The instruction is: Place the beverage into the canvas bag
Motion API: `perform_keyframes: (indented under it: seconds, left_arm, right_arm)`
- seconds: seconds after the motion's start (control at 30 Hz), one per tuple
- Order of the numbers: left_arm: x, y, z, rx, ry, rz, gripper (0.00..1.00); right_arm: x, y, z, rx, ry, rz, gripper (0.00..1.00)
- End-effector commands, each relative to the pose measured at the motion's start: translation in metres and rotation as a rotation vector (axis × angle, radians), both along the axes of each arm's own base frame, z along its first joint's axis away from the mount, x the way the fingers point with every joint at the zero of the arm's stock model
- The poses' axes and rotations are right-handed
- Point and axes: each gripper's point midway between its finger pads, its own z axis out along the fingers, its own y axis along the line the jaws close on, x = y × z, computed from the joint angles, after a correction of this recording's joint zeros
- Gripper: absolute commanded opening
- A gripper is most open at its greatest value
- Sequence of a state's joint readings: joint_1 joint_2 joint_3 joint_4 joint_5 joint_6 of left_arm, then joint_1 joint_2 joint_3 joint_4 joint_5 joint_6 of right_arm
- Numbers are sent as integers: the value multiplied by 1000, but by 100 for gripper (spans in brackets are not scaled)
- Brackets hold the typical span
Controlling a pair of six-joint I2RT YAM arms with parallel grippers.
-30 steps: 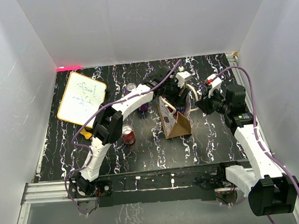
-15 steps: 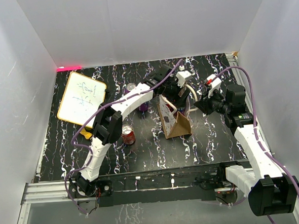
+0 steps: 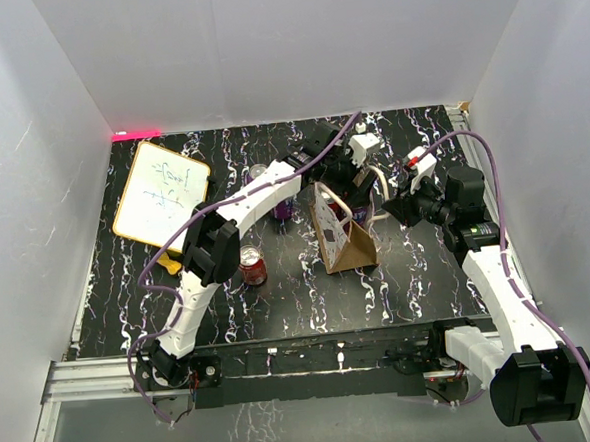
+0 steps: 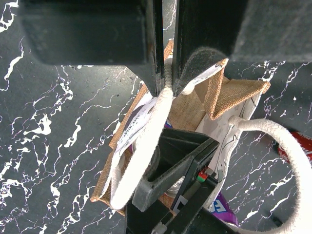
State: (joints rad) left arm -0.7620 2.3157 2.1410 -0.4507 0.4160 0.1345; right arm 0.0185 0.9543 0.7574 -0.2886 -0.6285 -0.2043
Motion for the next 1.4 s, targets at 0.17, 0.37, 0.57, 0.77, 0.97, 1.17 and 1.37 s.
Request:
perform_keyframes:
  seconds: [0.17,0.37,0.57,0.77,0.97,1.17,1.37]
  left_arm:
    - [1,11,115,-121,-221,-33,97]
    - [-12,30,132,-86,-249,-51,97]
    - [-18,64,164,-34,-368,3,97]
    - [-19,127,193,33,-480,145,97]
    - [-24,200,171,59,-367,270,97]
    - [-69,250,118,133,-209,292,97]
    - [-109,273,77,153,-58,257,97]
  right_arm:
    - [6,0,31,23,-55,-12,8]
    - [12,-1,37,23,-63,-24,10]
    - [18,-3,42,6,-80,-31,20]
    - [22,-5,42,-20,-86,-23,52]
    - [14,0,44,-16,-86,12,75]
    - [2,4,57,-27,-110,63,79]
    - [0,2,59,-38,-106,65,80]
